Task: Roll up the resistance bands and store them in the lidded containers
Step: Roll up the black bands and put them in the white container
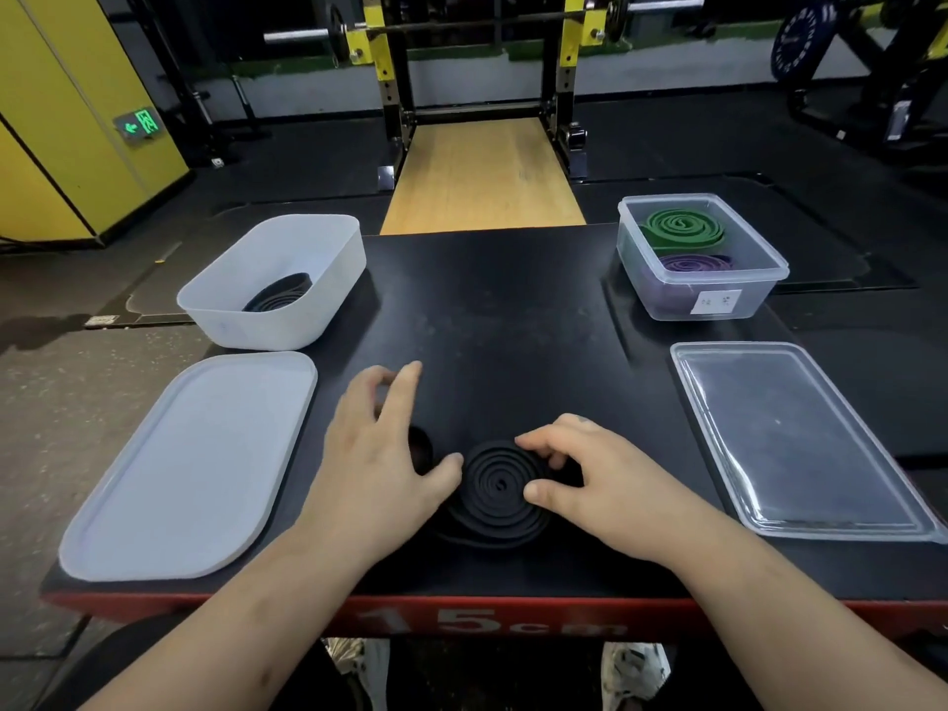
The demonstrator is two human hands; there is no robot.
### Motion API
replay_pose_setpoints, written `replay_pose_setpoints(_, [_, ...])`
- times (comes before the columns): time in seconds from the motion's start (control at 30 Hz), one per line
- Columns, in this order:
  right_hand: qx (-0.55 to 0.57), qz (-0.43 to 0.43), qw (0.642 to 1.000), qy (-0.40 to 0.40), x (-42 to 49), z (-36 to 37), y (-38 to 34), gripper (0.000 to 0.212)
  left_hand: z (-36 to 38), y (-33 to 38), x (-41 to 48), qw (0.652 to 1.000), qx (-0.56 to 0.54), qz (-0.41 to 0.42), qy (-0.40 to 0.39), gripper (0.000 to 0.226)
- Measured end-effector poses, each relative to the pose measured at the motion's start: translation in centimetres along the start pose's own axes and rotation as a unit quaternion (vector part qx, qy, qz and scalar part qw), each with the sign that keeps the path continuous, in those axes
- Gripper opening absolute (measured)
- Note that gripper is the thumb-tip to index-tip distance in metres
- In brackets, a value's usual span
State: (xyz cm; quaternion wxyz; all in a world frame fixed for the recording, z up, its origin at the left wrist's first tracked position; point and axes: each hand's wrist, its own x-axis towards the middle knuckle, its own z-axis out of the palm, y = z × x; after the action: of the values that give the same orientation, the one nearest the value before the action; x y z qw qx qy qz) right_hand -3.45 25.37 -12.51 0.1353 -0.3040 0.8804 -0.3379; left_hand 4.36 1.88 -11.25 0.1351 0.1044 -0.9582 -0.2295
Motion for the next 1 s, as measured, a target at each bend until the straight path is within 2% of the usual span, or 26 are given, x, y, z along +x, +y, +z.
replay_pose_setpoints(0.13, [0.007,0.0,1.0,0.001,0.0,0.1,0.2,0.045,-0.3,-0.1,-0.5,0.994,0.052,-0.094,-0.03,0.083])
replay_pose_setpoints(0.23, [0.009,-0.001,1.0,0.002,0.1,0.1,0.3,0.045,-0.5,-0.1,-0.2,0.991,0.024,-0.122,-0.047,0.069])
replay_pose_setpoints(0.33, [0.012,0.0,1.0,0.004,0.1,0.1,0.4,0.044,-0.4,0.5,0.4,0.994,-0.003,-0.103,-0.049,0.055])
replay_pose_setpoints(0.47, [0.012,-0.001,1.0,0.006,0.1,0.2,0.3,0.046,0.4,1.6,1.6,0.998,-0.005,-0.03,-0.047,0.03])
replay_pose_setpoints(0.6, [0.011,-0.006,1.0,0.01,0.0,0.1,0.4,0.048,1.2,2.4,3.8,0.998,-0.004,0.035,-0.047,0.027])
replay_pose_setpoints(0.8, [0.013,-0.005,1.0,0.012,0.0,0.0,0.3,0.05,2.0,3.2,5.7,0.996,-0.055,0.039,-0.062,0.029])
replay_pose_setpoints(0.93, [0.019,-0.002,1.0,0.015,0.0,0.2,0.3,0.05,2.0,2.4,6.5,0.997,0.034,0.024,-0.069,0.04])
replay_pose_setpoints(1.0, [0.023,-0.002,1.0,0.017,0.0,0.2,0.2,0.05,1.7,1.4,6.9,0.993,0.088,0.003,-0.078,0.034])
